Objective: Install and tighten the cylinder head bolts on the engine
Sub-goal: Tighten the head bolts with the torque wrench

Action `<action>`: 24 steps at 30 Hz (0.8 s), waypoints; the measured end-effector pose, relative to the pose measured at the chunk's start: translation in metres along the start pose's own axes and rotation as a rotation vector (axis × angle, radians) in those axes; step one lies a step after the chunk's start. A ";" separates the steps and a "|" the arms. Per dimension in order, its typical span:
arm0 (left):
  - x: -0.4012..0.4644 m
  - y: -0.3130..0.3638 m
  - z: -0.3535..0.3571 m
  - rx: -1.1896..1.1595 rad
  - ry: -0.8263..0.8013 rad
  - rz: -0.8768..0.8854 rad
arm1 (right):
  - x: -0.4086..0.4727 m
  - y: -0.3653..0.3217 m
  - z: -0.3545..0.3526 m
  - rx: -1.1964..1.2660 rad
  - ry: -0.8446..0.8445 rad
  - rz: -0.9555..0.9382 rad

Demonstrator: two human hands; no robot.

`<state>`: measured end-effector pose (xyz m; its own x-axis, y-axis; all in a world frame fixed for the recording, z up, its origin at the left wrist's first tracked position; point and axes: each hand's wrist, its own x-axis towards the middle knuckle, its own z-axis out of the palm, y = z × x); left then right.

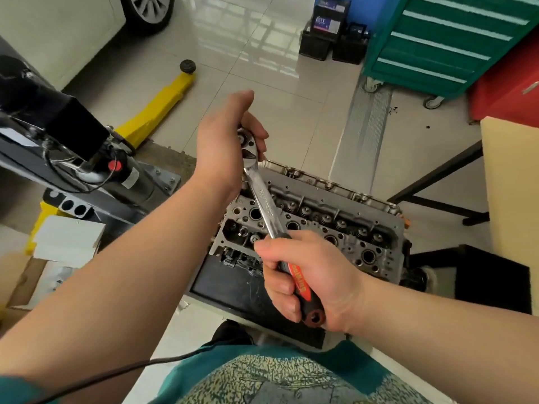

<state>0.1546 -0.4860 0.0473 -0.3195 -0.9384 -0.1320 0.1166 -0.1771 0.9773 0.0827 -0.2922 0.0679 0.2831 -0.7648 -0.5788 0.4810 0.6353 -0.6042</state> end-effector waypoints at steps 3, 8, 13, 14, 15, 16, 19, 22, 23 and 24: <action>0.002 0.005 -0.005 0.041 -0.074 -0.020 | 0.005 0.008 0.019 0.047 0.053 -0.040; 0.007 0.014 -0.014 0.085 -0.210 -0.074 | 0.020 0.025 0.054 0.122 0.143 -0.093; 0.011 0.013 -0.015 0.101 -0.256 -0.105 | 0.015 0.020 0.052 0.135 0.130 -0.081; 0.011 0.014 -0.015 0.100 -0.265 -0.109 | 0.014 0.019 0.053 0.137 0.132 -0.087; 0.010 0.015 -0.016 0.100 -0.269 -0.109 | 0.014 0.018 0.054 0.135 0.136 -0.086; 0.010 0.016 -0.016 0.101 -0.277 -0.108 | 0.014 0.018 0.055 0.130 0.143 -0.084; 0.009 0.019 -0.015 0.084 -0.305 -0.109 | 0.014 0.016 0.055 0.122 0.157 -0.090; 0.011 0.018 -0.016 0.065 -0.336 -0.103 | 0.016 0.019 0.058 0.126 0.174 -0.131; 0.012 0.017 -0.017 0.052 -0.349 -0.096 | 0.018 0.020 0.060 0.123 0.180 -0.143; 0.013 0.018 -0.019 0.043 -0.363 -0.090 | 0.021 0.022 0.063 0.126 0.189 -0.151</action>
<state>0.1698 -0.5070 0.0596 -0.6401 -0.7519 -0.1582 0.0353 -0.2344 0.9715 0.1517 -0.3009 0.0774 0.0458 -0.8088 -0.5863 0.6089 0.4879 -0.6255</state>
